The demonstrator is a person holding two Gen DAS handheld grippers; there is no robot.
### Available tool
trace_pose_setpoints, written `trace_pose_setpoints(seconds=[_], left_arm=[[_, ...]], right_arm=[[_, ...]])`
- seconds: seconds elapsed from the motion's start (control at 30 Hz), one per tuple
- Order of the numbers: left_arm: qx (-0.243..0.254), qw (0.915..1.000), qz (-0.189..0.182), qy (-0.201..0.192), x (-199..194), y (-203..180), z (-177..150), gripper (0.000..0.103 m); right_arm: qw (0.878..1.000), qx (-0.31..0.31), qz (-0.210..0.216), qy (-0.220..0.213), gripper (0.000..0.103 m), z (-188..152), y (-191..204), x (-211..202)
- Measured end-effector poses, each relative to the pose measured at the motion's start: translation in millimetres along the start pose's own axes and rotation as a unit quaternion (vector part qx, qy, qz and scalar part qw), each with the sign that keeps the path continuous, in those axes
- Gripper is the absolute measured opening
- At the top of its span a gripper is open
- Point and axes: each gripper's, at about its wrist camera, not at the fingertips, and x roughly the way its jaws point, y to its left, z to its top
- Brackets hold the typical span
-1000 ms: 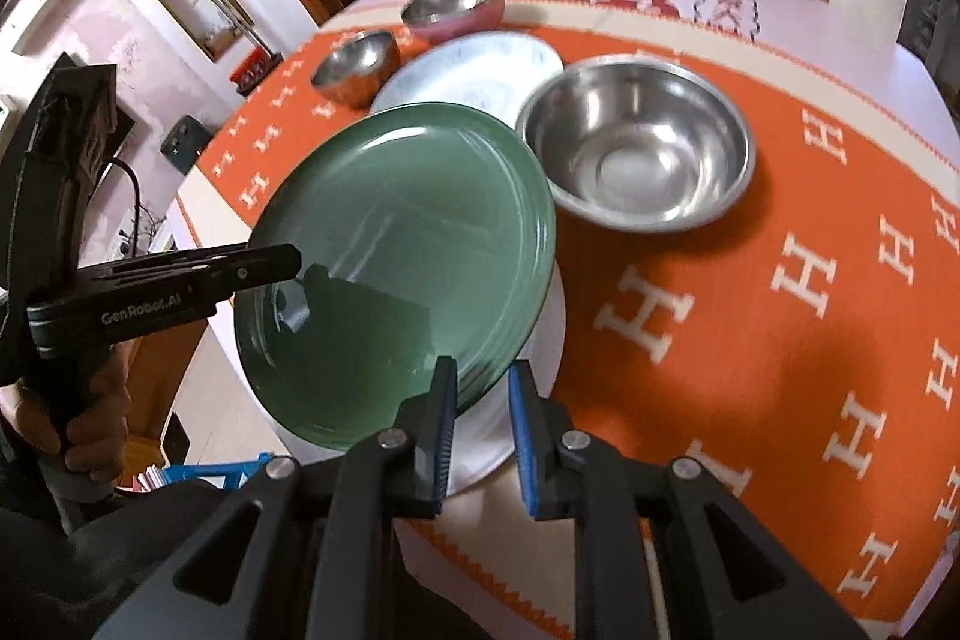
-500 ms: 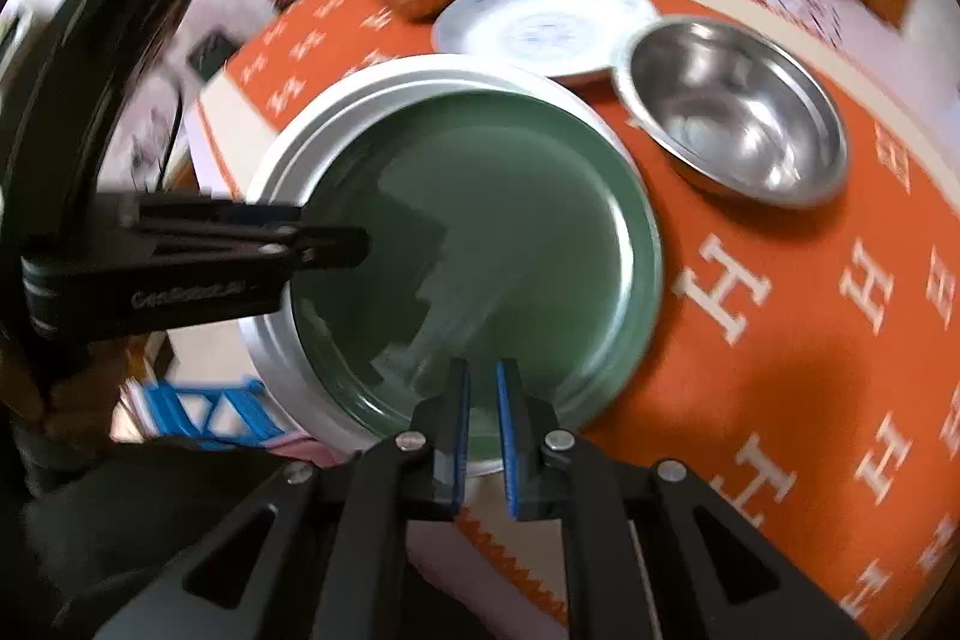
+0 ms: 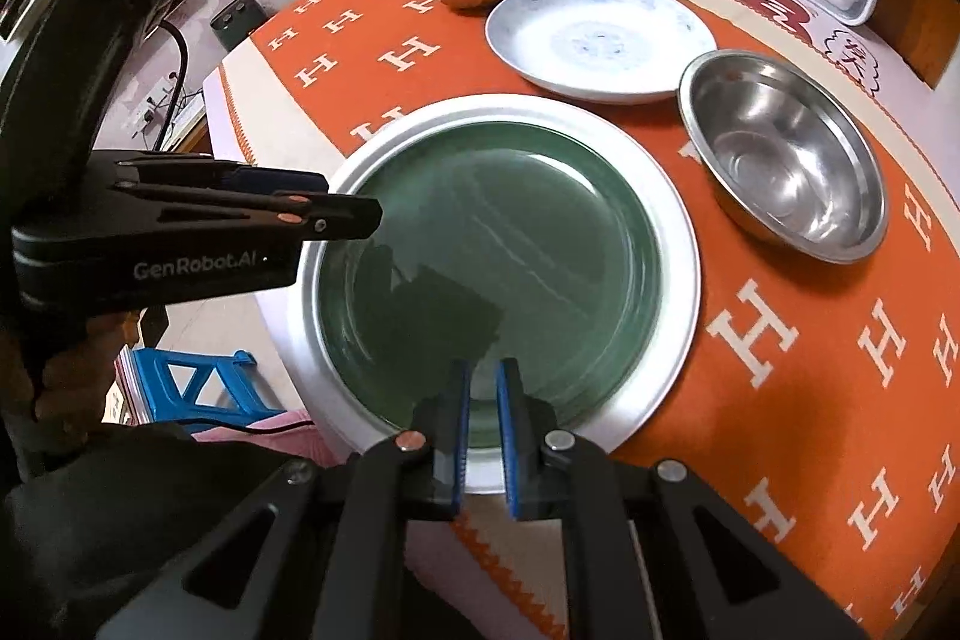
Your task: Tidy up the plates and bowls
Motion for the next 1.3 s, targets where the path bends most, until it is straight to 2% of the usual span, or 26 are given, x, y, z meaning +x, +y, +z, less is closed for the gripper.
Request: trace_pose_setpoints(seconds=[0.2,0.33,0.53,0.8,0.93,1.03,1.1,1.2,1.3], left_arm=[[0.007,0.9998,0.016,-0.003,1,9,9,0.039],[0.024,0.9995,0.019,-0.009,-1,15,17,0.049],[0.057,0.9979,0.013,-0.03,-9,29,38,0.058],[0.105,0.9939,-0.004,-0.035,-13,52,68,0.068],[0.132,0.9906,-0.012,-0.033,-12,63,84,0.072],[0.152,0.9877,-0.02,-0.033,-10,66,94,0.072],[0.167,0.985,-0.025,-0.033,-7,69,102,0.073],[0.19,0.9806,-0.035,-0.032,-2,68,116,0.073],[0.205,0.9769,-0.049,-0.032,5,66,132,0.073]], right_arm=[[1.0,0.013,-0.007,-0.004,0.009,8,-1,3],[0.999,0.036,-0.011,-0.009,0.009,18,0,6],[0.996,0.084,-0.012,-0.027,0.009,34,-3,9],[0.983,0.171,-0.014,-0.058,0.009,57,-6,17],[0.971,0.222,-0.02,-0.085,0.01,66,-11,18],[0.959,0.265,-0.025,-0.099,0.014,69,-16,22],[0.95,0.291,-0.03,-0.108,0.02,70,-18,24],[0.936,0.328,-0.038,-0.123,0.029,71,-22,26],[0.916,0.37,-0.049,-0.149,0.032,72,-27,27]])
